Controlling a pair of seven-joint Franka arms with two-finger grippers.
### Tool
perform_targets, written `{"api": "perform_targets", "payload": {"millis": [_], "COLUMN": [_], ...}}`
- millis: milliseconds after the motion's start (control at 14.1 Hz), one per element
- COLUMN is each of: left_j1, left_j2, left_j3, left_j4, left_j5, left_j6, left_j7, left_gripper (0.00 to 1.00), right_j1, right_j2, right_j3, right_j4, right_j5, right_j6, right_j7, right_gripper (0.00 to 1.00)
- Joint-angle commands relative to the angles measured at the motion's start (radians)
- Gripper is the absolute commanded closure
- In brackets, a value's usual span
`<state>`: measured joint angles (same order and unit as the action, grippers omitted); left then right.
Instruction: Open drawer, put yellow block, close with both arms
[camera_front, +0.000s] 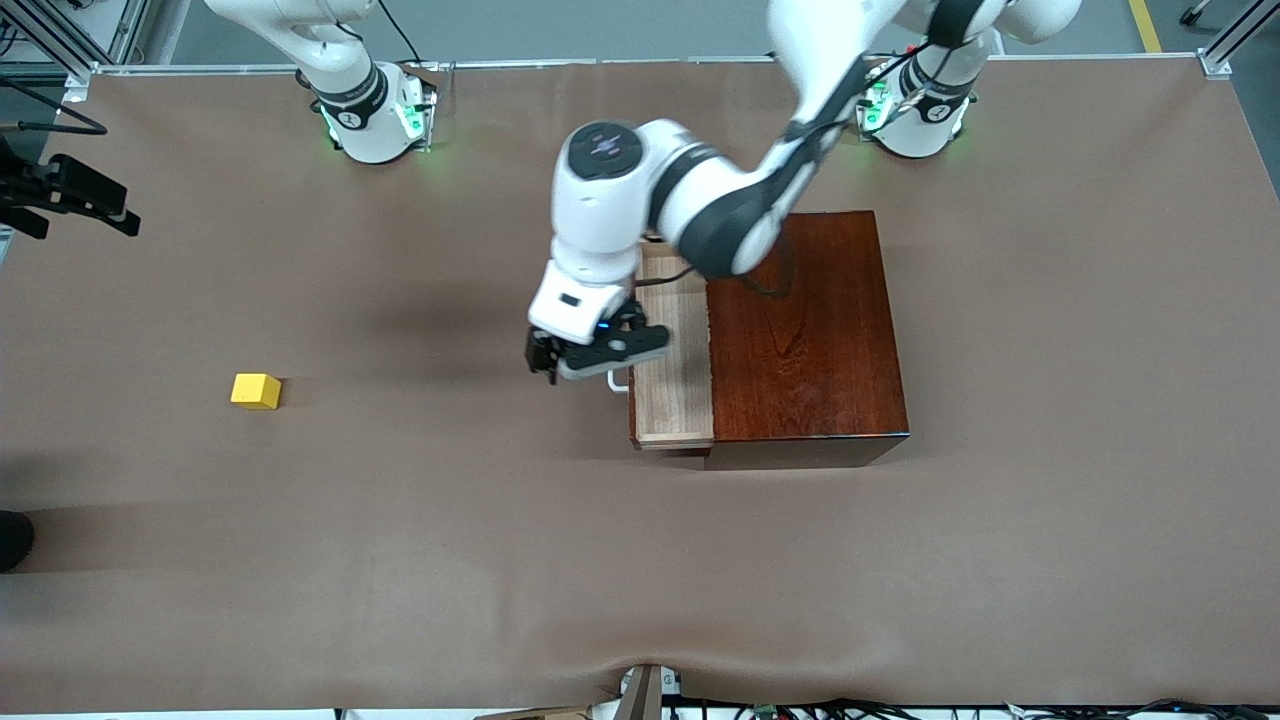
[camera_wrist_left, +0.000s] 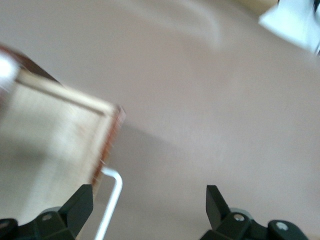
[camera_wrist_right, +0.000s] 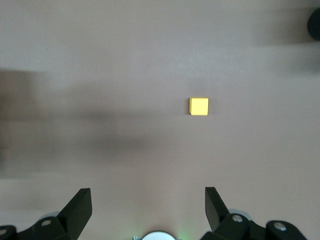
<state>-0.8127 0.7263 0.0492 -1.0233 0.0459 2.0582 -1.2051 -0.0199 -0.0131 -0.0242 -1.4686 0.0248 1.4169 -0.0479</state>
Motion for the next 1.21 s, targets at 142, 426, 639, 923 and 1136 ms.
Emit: {"api": "perform_targets", "payload": {"millis": [142,426,639,923,1136], "left_j1": [0.159,0.317,0.443,0.555,0.59], "left_j2": [-0.183,-0.257,-0.307,-0.438,-0.507], "left_j3": [-0.005,-0.005,-0.005,-0.005,-0.003], "left_j4": [-0.046,-0.052,-0.072,-0.236,-0.305], "left_j5": [-0.02,-0.021,-0.023,-0.024,-0.024], "left_j6": [-0.163,-0.337,-0.45,-0.483,-0.501], "left_j7": [0.168,0.419,0.683,0.892,0.949], "left_gripper": [0.0,0.0,0.0,0.0,0.0], "right_j1": [-0.061,-0.055,-0.063,-0.08,-0.1], "right_j2": [0.087,0.126,0.176,0.266,0.326], "right_j3": [0.006,0.007,0.007,0.006,0.006], "right_j4": [0.007,0.005,0.005,0.005,0.001], "right_j5": [0.015,0.009,0.004,0.01,0.017], "right_j6": [0.122,0.138,0.162,0.172,0.203], "right_j7": [-0.035,-0.041,-0.038,-0.037,-0.03], "right_gripper": [0.0,0.0,0.0,0.0,0.0]}}
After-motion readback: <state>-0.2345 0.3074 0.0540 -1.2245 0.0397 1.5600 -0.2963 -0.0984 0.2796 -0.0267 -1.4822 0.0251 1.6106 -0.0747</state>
